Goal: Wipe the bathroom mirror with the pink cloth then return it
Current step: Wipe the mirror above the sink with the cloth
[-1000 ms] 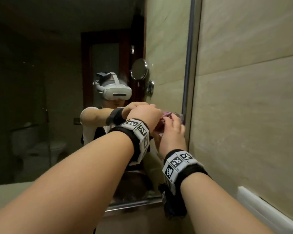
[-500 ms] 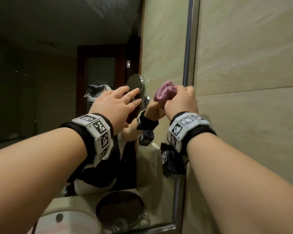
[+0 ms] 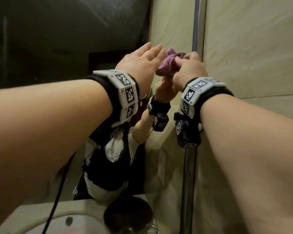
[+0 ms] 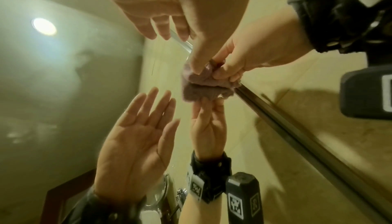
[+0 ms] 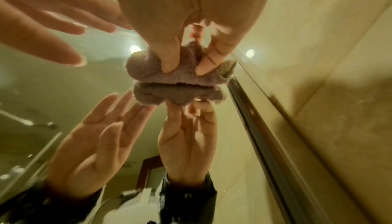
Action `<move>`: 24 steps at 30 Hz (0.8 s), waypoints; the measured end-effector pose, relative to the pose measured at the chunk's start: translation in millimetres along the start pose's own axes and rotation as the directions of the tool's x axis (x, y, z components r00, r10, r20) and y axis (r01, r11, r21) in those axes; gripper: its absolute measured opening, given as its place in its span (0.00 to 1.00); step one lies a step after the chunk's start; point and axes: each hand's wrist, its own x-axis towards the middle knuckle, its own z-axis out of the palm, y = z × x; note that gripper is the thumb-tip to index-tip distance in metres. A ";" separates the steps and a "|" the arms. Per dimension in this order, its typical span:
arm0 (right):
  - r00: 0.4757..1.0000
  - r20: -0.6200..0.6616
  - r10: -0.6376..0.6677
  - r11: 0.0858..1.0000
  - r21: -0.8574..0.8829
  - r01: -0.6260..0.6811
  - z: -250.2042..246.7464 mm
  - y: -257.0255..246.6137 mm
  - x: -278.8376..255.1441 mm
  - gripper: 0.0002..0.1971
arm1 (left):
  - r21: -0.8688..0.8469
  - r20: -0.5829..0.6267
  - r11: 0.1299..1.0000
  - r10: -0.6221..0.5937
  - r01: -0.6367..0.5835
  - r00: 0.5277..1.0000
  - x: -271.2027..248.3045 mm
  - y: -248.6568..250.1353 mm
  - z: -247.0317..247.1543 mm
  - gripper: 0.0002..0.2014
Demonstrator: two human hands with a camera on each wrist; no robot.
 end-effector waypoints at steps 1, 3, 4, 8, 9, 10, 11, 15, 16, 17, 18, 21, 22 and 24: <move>0.998 0.021 -0.065 0.998 -0.005 0.065 2.6 -0.1 -4.4 0.19 | -0.015 0.013 1.000 -0.002 0.002 1.000 1.4 3.9 0.5 0.40; 0.984 0.067 -0.168 0.986 0.030 0.166 8.5 -3.3 -12.9 0.13 | -0.072 0.042 0.997 -0.025 0.028 0.999 2.0 10.7 0.9 0.39; 0.974 0.097 -0.206 0.979 0.031 0.204 11.7 -3.7 -16.9 0.10 | -0.095 0.054 0.995 -0.039 0.044 0.998 2.1 12.8 0.9 0.36; 0.928 0.162 -0.337 0.940 -0.001 0.341 8.5 -0.1 -20.9 0.17 | -0.036 0.099 0.997 -0.064 0.068 0.993 7.5 15.2 -6.0 0.21; 0.929 0.157 -0.334 0.942 0.017 0.336 6.0 2.8 -18.8 0.18 | -0.014 0.115 0.997 -0.072 0.074 0.991 11.1 14.8 -7.0 0.19; 0.942 0.147 -0.300 0.954 0.072 0.293 4.1 5.3 -16.2 0.19 | -0.002 0.128 0.997 -0.076 0.077 0.989 13.6 15.3 -7.1 0.18; 0.963 0.117 -0.244 0.966 0.121 0.230 3.7 7.5 -14.0 0.18 | -0.003 0.139 0.997 -0.079 0.080 0.987 15.6 16.0 -4.7 0.17; 0.989 0.000 -0.148 0.989 0.015 0.148 12.4 28.8 -20.5 0.16 | 0.012 0.165 0.998 -0.058 0.057 0.985 13.3 32.9 24.2 0.16; 0.988 0.001 -0.152 0.988 -0.020 0.152 16.1 36.3 -28.1 0.17 | 0.030 0.166 0.999 -0.038 0.033 0.985 10.5 38.7 32.9 0.16; 0.986 0.000 -0.169 0.984 -0.049 0.169 19.6 42.4 -35.1 0.17 | 0.065 0.158 0.998 -0.009 -0.001 0.987 8.8 42.1 40.0 0.15; 0.983 -0.001 -0.186 0.980 -0.070 0.185 23.3 47.2 -40.8 0.16 | 0.091 0.144 0.996 0.009 -0.022 0.990 7.3 43.6 43.6 0.14; 0.985 -0.036 -0.169 0.984 -0.054 0.167 29.6 54.6 -57.8 0.17 | 0.135 0.109 0.989 0.051 -0.066 0.993 2.6 44.3 54.8 0.13; 0.989 -0.037 -0.146 0.989 -0.033 0.145 31.7 57.2 -64.9 0.17 | 0.143 0.124 0.987 0.053 -0.071 0.991 -0.6 45.0 64.3 0.14; 0.993 -0.032 -0.115 0.993 -0.024 0.115 36.5 63.8 -81.6 0.18 | 0.165 0.176 0.984 0.031 -0.061 0.984 -3.3 50.2 89.0 0.18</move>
